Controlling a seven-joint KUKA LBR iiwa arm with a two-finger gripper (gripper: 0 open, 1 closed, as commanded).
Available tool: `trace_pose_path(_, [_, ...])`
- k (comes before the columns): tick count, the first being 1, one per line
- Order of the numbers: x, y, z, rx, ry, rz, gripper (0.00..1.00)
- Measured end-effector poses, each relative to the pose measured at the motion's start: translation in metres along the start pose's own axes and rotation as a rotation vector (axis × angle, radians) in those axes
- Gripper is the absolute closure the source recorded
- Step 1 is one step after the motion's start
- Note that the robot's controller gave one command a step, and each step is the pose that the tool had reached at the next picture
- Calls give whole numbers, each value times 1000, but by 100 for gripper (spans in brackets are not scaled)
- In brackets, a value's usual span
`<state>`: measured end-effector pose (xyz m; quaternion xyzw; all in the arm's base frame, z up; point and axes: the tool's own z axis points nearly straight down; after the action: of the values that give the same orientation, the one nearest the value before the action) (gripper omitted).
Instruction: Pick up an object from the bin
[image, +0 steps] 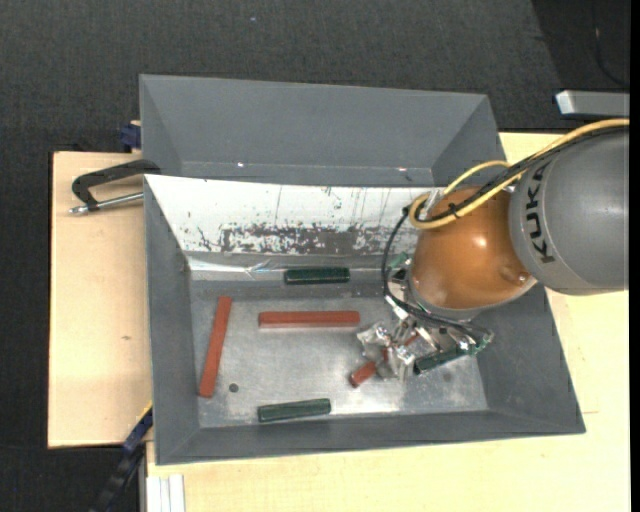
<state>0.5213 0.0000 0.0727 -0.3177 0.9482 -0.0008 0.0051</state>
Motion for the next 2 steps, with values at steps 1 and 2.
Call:
trace_pose_path(1, [7,-12,0,-4,0,53,100])
trace_pose_path(2, [11,-17,-40,-9,9,-84,100])
